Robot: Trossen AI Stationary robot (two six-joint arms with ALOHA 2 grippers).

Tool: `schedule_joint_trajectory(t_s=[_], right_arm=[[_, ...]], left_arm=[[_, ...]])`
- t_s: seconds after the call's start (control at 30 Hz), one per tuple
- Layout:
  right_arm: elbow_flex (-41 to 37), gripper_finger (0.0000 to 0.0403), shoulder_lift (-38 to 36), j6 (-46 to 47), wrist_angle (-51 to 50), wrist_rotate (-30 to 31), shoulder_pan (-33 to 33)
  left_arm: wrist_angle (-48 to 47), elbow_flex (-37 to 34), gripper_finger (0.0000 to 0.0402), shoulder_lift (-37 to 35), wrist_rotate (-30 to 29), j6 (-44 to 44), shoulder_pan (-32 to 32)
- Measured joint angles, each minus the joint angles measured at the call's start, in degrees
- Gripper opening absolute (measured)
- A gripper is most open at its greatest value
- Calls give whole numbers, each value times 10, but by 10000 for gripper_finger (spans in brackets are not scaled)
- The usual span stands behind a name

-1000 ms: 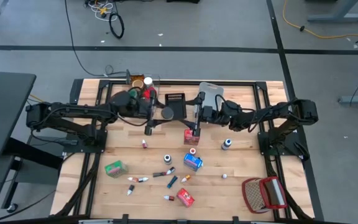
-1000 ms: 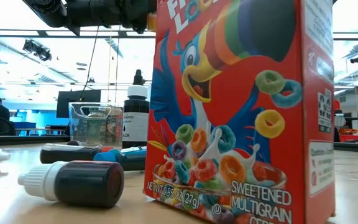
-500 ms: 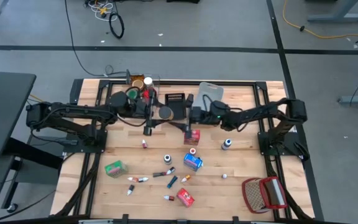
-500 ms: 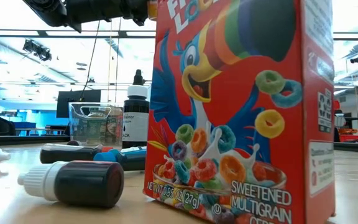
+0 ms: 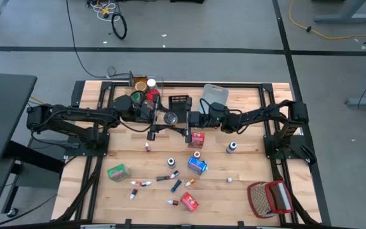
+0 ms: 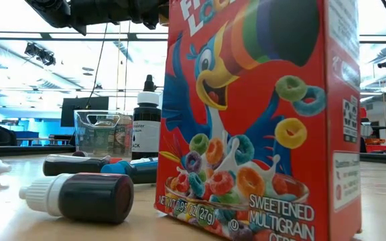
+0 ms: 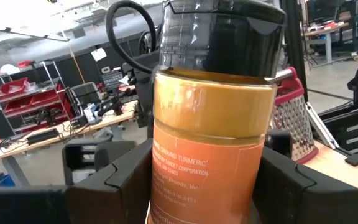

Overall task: Pick & Place Kitchen Items
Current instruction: Put the black seasoning bottle into the transparent bin

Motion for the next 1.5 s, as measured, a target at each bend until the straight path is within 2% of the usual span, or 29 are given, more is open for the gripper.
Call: schedule_joint_trajectory(t_s=[0.23, 0.33, 0.5, 0.63, 0.73, 0.87, 0.97, 1.17, 1.5], right_arm=[[0, 223, 0, -3, -6, 5, -4], [0, 207, 0, -3, -12, 4, -7], [0, 219, 0, -3, -31, 3, -12], [0, 228, 0, -5, -47, 21, -15], [0, 223, -2, -15, -79, 60, -18], [0, 217, -2, -41, -130, 130, -24], [0, 223, -3, -60, -178, 176, -29], [0, 230, -3, -102, -256, 271, -36], [0, 220, -3, -168, -253, 297, -22]], left_arm=[[-12, 0, 228, 0, -12, -12, 0], [-19, 0, 228, 0, -16, -7, 0], [-31, 0, 235, 0, -38, -6, 0], [-57, 0, 267, 0, -70, 10, 0], [-92, 0, 296, 0, -112, 12, 1], [-149, 0, 324, -9, -199, 25, 0], [-182, 0, 337, -9, -227, 32, 1], [-191, 0, 348, -14, -240, 31, 0], [-215, 0, 348, -16, -238, -7, 1]])
